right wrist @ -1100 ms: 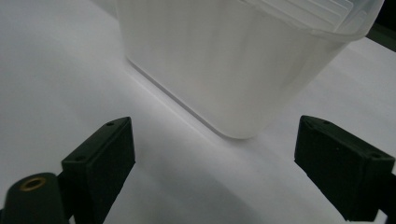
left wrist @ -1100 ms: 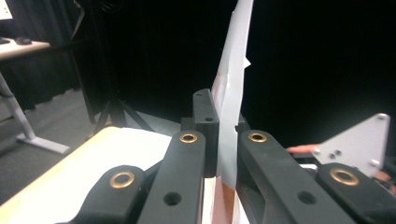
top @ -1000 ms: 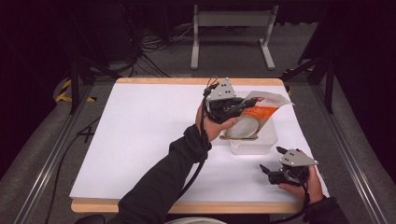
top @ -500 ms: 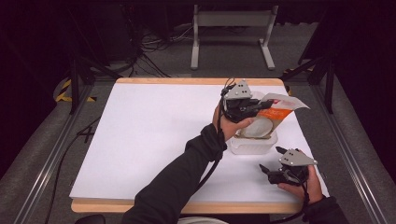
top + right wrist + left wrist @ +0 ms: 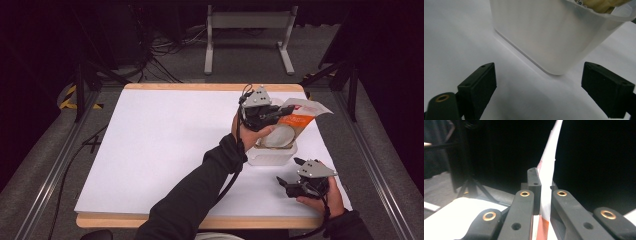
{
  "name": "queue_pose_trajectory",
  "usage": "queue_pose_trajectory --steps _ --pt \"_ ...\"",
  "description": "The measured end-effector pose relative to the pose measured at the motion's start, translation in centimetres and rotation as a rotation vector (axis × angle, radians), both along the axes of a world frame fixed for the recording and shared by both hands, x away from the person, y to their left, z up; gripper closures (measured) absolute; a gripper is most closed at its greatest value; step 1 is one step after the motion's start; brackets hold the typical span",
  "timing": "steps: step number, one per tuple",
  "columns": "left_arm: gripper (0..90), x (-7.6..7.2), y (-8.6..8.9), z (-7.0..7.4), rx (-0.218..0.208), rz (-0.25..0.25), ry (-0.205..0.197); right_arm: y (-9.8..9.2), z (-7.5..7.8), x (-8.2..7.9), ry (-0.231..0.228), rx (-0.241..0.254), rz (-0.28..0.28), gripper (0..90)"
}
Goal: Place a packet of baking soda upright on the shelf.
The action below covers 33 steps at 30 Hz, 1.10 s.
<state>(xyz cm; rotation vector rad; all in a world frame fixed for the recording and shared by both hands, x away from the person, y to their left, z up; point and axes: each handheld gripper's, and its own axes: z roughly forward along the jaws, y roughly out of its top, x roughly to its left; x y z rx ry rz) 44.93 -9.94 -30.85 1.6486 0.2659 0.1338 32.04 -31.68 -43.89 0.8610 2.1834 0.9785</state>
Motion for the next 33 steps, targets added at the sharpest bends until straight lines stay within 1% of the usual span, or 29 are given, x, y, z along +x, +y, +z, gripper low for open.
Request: queue_pose_trajectory --steps 2,3,4,7,8,10,11,12,13,14,15,17,18,19,21,22,23,25,27,29,30,31,32,33 --pt "89.8 0.4 0.1 -0.2 -0.012 0.018 0.009 0.0 0.0 0.0 0.005 -0.001 0.0 13.3" --pt "89.8 0.6 0.1 -0.3 -0.021 0.007 0.016 0.0 -0.1 0.0 0.006 -0.003 0.001 13.3" --pt "89.8 0.7 0.0 -0.2 -0.022 0.013 0.019 0.0 -0.1 0.0 0.009 -0.005 0.001 13.3" --pt "89.8 0.8 -0.2 -0.1 -0.021 0.012 0.017 0.0 -0.1 0.1 0.01 -0.004 0.001 13.3" --pt "89.8 1.0 -0.4 0.2 -0.015 0.021 0.006 0.0 -0.1 0.1 0.01 -0.005 0.001 13.3" --pt "89.7 1.2 -0.5 0.3 -0.022 0.013 0.01 0.0 -0.1 0.0 0.009 -0.005 0.002 13.2" --pt "89.8 1.3 -0.5 0.3 -0.02 0.019 0.008 0.0 -0.1 0.0 0.01 -0.004 0.003 13.3" --pt "89.8 1.4 -0.5 0.4 -0.011 0.026 -0.004 0.0 -0.1 0.1 0.011 -0.004 0.003 13.2" --pt "89.8 1.5 -0.5 0.3 -0.022 0.017 0.006 -0.1 -0.1 0.1 0.011 -0.003 0.002 13.3" --pt "89.7 1.6 -0.5 0.1 -0.023 0.019 0.011 -0.1 -0.1 0.1 0.012 -0.002 0.002 13.3" --pt "89.8 1.6 -0.6 0.0 -0.018 0.017 0.006 -0.1 -0.1 0.1 0.012 -0.002 0.003 13.2" --pt "89.7 1.8 -0.6 -0.4 -0.011 0.006 0.01 -0.1 -0.1 0.1 0.012 -0.002 0.003 13.3" --pt "89.7 1.7 -0.6 -0.6 -0.004 0.018 0.006 -0.1 -0.1 0.1 0.012 -0.003 0.004 13.3" --pt "89.7 1.8 -0.5 -1.0 -0.006 0.013 0.007 -0.1 -0.1 0.0 0.011 -0.005 0.005 13.3" --pt "89.7 1.9 -0.3 -1.5 -0.018 0.005 0.03 0.0 -0.1 0.0 0.01 -0.004 0.006 13.3" --pt "89.7 1.9 -0.3 -1.5 -0.018 0.005 0.03 0.0 -0.1 0.0 0.01 -0.004 0.006 13.3" --pt "89.7 1.9 0.0 -1.9 -0.033 0.0 0.032 0.0 -0.1 0.0 0.011 -0.005 0.006 13.3" --pt "89.7 1.9 0.4 -2.2 -0.048 -0.008 0.05 0.0 -0.2 0.1 0.013 -0.005 0.007 13.3" --pt "89.7 1.9 0.8 -2.5 -0.047 -0.006 0.05 0.0 -0.2 0.1 0.014 -0.004 0.006 13.3" --pt "89.6 2.0 1.2 -2.8 -0.052 -0.013 0.061 0.1 -0.2 0.1 0.013 -0.007 0.007 13.3" --pt "89.6 2.0 1.4 -3.0 -0.041 -0.004 0.06 0.1 -0.2 0.1 0.013 -0.009 0.008 13.3" --pt "89.6 2.0 1.6 -3.2 -0.022 0.003 0.066 0.1 -0.2 0.0 0.015 -0.01 0.009 13.3" --pt "89.6 2.1 1.7 -3.6 0.016 0.018 0.056 0.1 -0.2 0.1 0.016 -0.009 0.009 13.3" --pt "89.6 2.1 1.9 -3.9 0.031 0.018 0.052 0.1 -0.2 0.1 0.016 -0.01 0.008 13.3"
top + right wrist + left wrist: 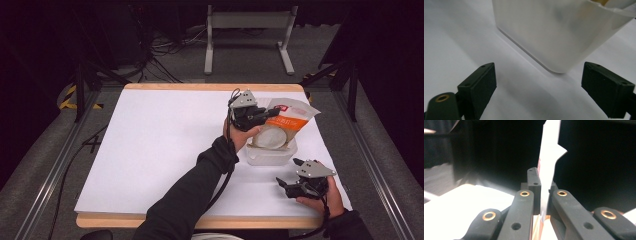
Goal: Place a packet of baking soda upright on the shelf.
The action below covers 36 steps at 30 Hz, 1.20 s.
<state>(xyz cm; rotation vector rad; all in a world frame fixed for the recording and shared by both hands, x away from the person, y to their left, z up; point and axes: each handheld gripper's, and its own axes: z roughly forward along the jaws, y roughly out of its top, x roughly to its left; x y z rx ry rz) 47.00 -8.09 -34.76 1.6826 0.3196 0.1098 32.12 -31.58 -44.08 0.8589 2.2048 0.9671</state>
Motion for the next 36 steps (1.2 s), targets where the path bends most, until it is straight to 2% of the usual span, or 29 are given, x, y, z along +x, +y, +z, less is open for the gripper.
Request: queue_pose_trajectory --steps 4,7,8,9,11,12,20,31,36 --pt "89.7 -0.2 0.5 -0.5 0.003 -0.014 -0.001 -0.1 0.0 0.0 0.0 0.001 -0.002 13.3" --pt "89.7 -0.5 0.7 -0.6 0.04 -0.025 -0.028 0.0 0.0 0.0 0.001 0.0 -0.001 13.2" --pt "89.7 -0.5 0.7 -0.6 0.04 -0.025 -0.028 0.0 0.0 0.0 0.001 -0.003 0.001 13.2" --pt "89.7 -0.5 1.0 -1.1 0.067 -0.02 -0.029 0.0 0.0 0.0 0.0 -0.003 0.002 13.2" --pt "89.7 -0.3 1.2 -1.4 0.067 -0.013 -0.019 0.0 0.0 0.0 0.001 -0.003 0.0 13.2" --pt "89.7 -0.1 1.8 -1.9 0.062 -0.014 0.007 0.0 0.0 0.0 0.002 -0.003 0.0 13.2" --pt "89.7 -0.2 2.3 -2.4 0.075 -0.006 -0.004 0.1 -0.1 0.0 0.006 -0.005 0.001 13.2" --pt "89.7 -0.1 2.7 -3.0 0.073 0.0 0.008 0.1 -0.1 0.1 0.007 -0.01 0.006 13.2" --pt "89.7 0.0 2.6 -3.6 0.099 0.009 0.016 0.2 -0.1 0.0 0.008 -0.009 0.01 13.2"
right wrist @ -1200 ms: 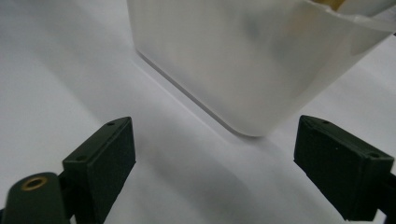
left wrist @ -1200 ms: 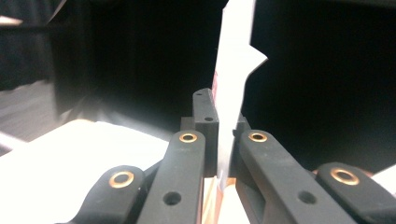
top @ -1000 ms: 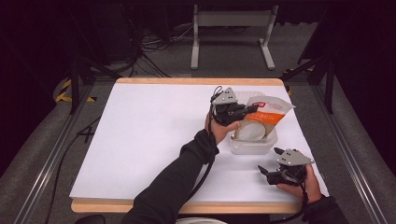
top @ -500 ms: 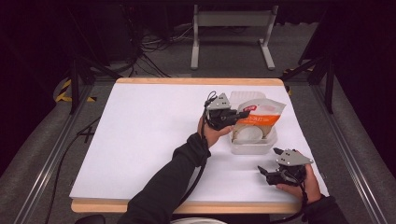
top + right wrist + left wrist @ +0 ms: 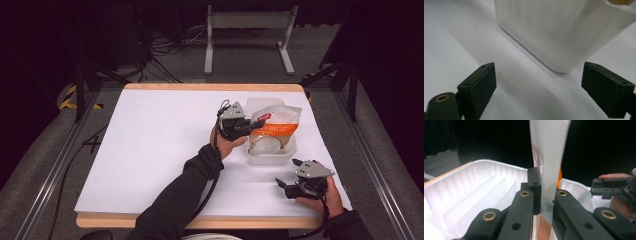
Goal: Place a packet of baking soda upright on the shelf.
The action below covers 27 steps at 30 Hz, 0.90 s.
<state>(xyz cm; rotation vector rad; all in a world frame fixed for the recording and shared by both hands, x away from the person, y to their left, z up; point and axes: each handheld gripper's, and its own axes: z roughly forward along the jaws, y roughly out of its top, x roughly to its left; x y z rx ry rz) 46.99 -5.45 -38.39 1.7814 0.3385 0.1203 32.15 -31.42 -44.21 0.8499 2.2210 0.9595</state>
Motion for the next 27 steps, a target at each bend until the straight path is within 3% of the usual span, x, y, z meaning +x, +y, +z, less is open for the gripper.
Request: queue_pose_trajectory --steps 7,11,20,27 --pt "89.7 0.4 0.2 -0.9 0.001 0.006 0.031 0.0 0.0 0.0 0.002 -0.003 0.001 13.2" --pt "89.7 0.4 0.0 -0.9 0.015 0.01 0.023 0.0 0.0 0.0 0.002 -0.003 0.002 13.2" --pt "88.6 0.1 0.2 -0.4 0.003 -0.003 0.004 0.1 -0.1 0.1 0.006 -0.008 0.003 13.1" --pt "82.2 -0.7 0.0 0.5 0.012 -0.028 -0.013 0.1 -0.1 0.0 0.005 -0.008 0.004 13.1"
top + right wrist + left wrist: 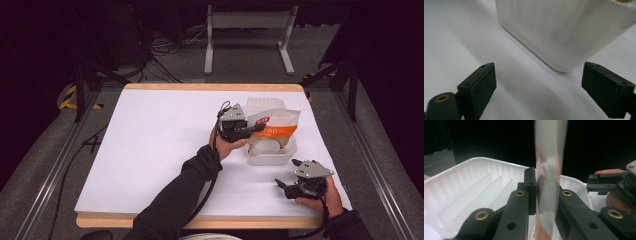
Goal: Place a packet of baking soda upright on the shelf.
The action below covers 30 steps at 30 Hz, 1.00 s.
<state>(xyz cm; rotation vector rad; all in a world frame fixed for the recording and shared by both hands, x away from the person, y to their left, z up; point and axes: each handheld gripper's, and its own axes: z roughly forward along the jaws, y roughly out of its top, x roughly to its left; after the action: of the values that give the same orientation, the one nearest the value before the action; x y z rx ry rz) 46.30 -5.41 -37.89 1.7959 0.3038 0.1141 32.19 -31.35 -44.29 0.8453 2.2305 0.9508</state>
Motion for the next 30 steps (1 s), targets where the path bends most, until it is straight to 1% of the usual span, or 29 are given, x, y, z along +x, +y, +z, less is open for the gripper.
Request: queue_pose_trajectory --steps 5,8,11,12,13,14,15,16,17,18,19,21,22,23,24,25,26,28,29,30 --pt "80.2 -0.6 0.1 0.6 0.013 -0.009 -0.029 0.0 0.0 0.0 0.0 -0.001 0.0 13.1" --pt "76.7 -1.0 0.4 1.1 0.017 -0.008 -0.039 0.0 0.0 0.0 0.001 -0.002 0.002 13.1" --pt "68.9 -1.2 0.7 1.7 0.037 0.012 -0.063 0.1 0.0 0.0 0.001 -0.004 0.003 13.1" --pt "64.9 -1.2 0.7 1.7 0.037 0.012 -0.063 0.1 0.0 0.0 0.001 -0.004 0.003 13.1" --pt "64.9 -1.4 0.8 1.8 0.05 0.03 -0.069 0.0 0.0 0.0 0.002 -0.004 0.004 13.1" --pt "59.5 -1.5 1.0 2.0 0.058 0.031 -0.069 0.0 0.0 0.0 0.002 -0.005 0.004 13.1" --pt "58.2 -1.6 1.1 2.1 0.066 0.029 -0.07 0.0 0.0 0.0 0.002 -0.005 0.005 13.1" --pt "56.0 -1.6 1.2 2.2 0.082 0.036 -0.08 0.1 0.0 0.0 0.002 -0.005 0.005 13.1" --pt "53.1 -1.6 1.2 2.2 0.082 0.036 -0.08 0.1 0.0 0.0 0.002 -0.005 0.005 13.1" --pt "53.1 -1.7 1.3 2.2 0.103 0.053 -0.091 0.1 0.0 0.0 0.002 -0.006 0.004 13.1" --pt "48.1 -1.8 1.4 2.3 0.115 0.054 -0.094 0.1 0.0 0.0 0.003 -0.005 0.004 13.1" --pt "44.3 -1.8 1.7 2.3 0.137 0.038 -0.084 0.1 0.0 0.0 0.004 -0.007 0.004 13.1" --pt "36.6 -1.8 2.0 2.4 0.168 0.048 -0.08 0.1 0.0 0.0 0.003 -0.008 0.006 13.1" --pt "32.1 -1.8 2.0 2.4 0.168 0.048 -0.08 0.1 0.0 0.0 0.004 -0.007 0.006 13.1" --pt "28.7 -2.0 2.3 2.4 0.193 0.069 -0.085 0.1 0.0 0.0 0.003 -0.006 0.006 13.1" --pt "26.2 -2.0 2.3 2.4 0.193 0.069 -0.085 0.1 0.0 0.0 0.004 -0.005 0.006 13.1" --pt "22.2 -2.0 2.7 2.4 0.233 0.089 -0.089 0.1 0.0 0.0 0.004 -0.004 0.006 13.1" --pt "17.2 -2.3 3.1 2.4 0.278 0.115 -0.094 0.1 0.0 0.0 0.005 -0.004 0.007 13.1" --pt "15.8 -2.3 3.1 2.4 0.278 0.115 -0.094 0.1 0.0 0.0 0.005 -0.004 0.007 13.1" --pt "15.8 -2.4 3.3 2.4 0.298 0.118 -0.093 0.1 0.0 0.1 0.004 -0.006 0.008 13.1"
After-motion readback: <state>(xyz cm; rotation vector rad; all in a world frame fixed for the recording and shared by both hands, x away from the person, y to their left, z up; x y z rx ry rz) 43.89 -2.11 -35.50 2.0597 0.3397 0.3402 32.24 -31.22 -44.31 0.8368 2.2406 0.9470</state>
